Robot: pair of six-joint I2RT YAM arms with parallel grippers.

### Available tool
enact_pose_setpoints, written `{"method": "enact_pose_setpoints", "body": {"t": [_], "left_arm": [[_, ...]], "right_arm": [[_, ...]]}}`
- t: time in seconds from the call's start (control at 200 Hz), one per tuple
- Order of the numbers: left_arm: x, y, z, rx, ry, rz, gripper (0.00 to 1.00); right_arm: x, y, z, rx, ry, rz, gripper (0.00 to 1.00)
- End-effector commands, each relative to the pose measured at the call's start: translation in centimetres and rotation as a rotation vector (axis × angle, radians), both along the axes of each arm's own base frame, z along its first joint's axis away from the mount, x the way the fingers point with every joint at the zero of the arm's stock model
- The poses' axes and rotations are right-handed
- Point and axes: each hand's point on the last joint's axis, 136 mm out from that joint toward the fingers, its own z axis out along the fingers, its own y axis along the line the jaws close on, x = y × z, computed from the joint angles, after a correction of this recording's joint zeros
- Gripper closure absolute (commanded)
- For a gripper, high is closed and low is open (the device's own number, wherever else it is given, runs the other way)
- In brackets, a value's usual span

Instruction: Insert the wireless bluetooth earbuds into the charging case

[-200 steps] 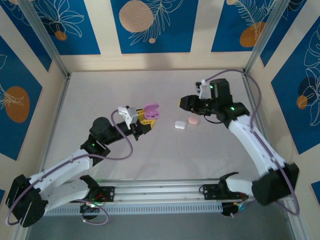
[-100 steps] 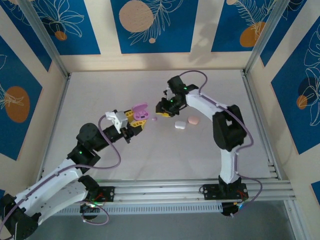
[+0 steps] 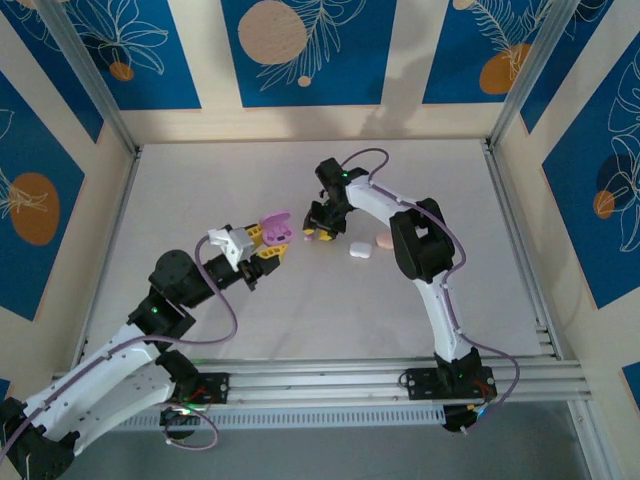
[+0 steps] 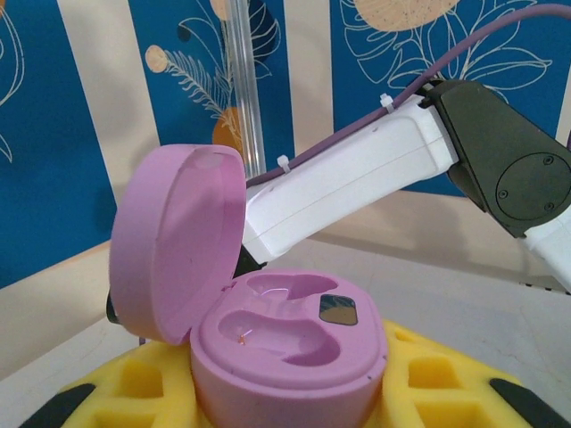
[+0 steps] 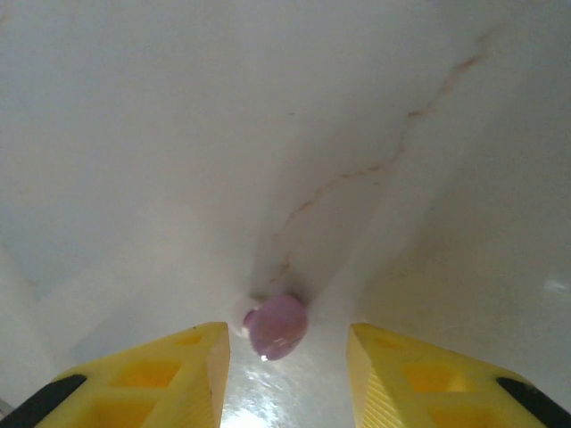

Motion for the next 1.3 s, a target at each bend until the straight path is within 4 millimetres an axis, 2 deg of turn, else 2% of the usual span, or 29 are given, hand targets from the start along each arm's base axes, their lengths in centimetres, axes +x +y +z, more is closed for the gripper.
{"method": "enact_pose_setpoints", "body": {"t": [0.0,0.185,0.545,0.82,0.92,1.1,1.186,1.296], "left_arm": [[0.0,0.2,-0.1,0.013,-0.023,0.018,0.78],[0.1,0.2,-0.3,0.014,-0.018,0.017,0.78],[0.2,0.0,-0.3,0.003,-0.002,0.008,0.78],[0.4,-0.1,-0.5,-0.003,0.013,0.01,0.77],[0.4,-0.3,-0.3,-0.006,0.015,0.005,0.77],[0.5,-0.5,-0.2,-0.004,0.021,-0.004,0.77],[0.4,-0.6,-0.2,-0.001,0.026,-0.011,0.77],[0.4,-0.6,-0.3,0.003,0.032,-0.011,0.77]], "right_arm": [[-0.6,0.4,-0.5,-0.027,0.033,-0.005,0.62],[-1.1,0.6,-1.4,-0.036,0.05,0.014,0.65],[-0.7,0.3,-2.2,-0.054,0.03,0.067,0.69],[-2.2,0.3,0.2,-0.047,-0.023,0.183,0.79],[-3.6,0.1,1.5,-0.047,-0.044,0.227,0.79],[-7.7,-1.1,2.5,-0.082,-0.035,0.303,0.79],[-10.5,-2.3,2.5,-0.122,-0.006,0.333,0.79],[-14.0,-5.0,2.4,-0.227,0.049,0.351,0.79]]}}
